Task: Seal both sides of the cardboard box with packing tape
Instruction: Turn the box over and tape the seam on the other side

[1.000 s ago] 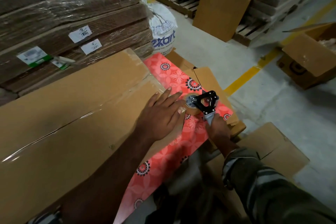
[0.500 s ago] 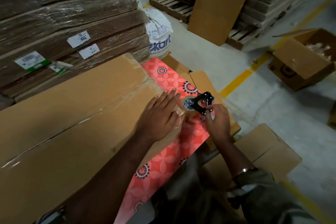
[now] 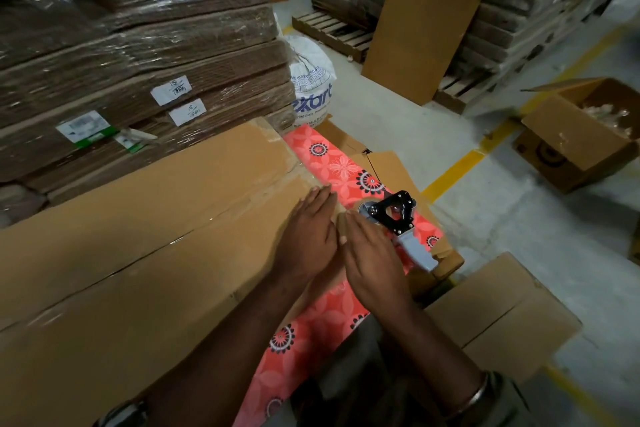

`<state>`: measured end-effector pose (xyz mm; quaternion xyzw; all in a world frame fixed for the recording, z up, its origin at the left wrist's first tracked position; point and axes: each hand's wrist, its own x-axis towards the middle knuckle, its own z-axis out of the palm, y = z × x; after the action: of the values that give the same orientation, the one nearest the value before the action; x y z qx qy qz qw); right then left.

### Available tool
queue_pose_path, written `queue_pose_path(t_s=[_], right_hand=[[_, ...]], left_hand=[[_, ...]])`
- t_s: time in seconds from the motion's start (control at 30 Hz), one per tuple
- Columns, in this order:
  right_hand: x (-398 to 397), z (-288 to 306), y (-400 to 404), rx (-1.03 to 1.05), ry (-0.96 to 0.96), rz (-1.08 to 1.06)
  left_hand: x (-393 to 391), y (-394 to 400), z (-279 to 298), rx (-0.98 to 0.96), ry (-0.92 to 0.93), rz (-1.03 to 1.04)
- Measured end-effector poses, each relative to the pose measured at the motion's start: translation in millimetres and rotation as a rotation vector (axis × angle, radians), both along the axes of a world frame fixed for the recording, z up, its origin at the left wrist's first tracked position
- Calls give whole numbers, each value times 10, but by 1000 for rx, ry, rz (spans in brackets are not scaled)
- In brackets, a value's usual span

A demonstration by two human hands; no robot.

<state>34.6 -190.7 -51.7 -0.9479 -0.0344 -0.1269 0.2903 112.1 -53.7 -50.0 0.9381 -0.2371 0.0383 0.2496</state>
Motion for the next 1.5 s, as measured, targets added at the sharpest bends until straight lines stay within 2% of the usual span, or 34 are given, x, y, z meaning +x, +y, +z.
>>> queue_pose_path(t_s=[0.13, 0.2, 0.27, 0.47, 0.63, 0.83, 1.4, 1.5], right_hand=[[250, 126, -9, -13, 39, 66], [413, 177, 11, -19, 114, 94], [594, 213, 55, -11, 182, 94], [1122, 349, 198, 248, 372, 64], [1581, 391, 421, 281, 458, 29], [2154, 423, 735, 250, 507, 14], [3456, 448, 1235, 137, 459, 41], [3501, 420, 1241, 259, 430, -3]], left_hand=[[33, 61, 65, -202, 71, 59], [102, 137, 110, -227, 94, 61], [256, 297, 97, -174, 71, 60], [822, 996, 61, 130, -101, 161], [1172, 1455, 27, 245, -55, 235], [1169, 1478, -116, 257, -99, 262], [1194, 1497, -108, 264, -65, 271], [1200, 1505, -112, 270, -70, 264]])
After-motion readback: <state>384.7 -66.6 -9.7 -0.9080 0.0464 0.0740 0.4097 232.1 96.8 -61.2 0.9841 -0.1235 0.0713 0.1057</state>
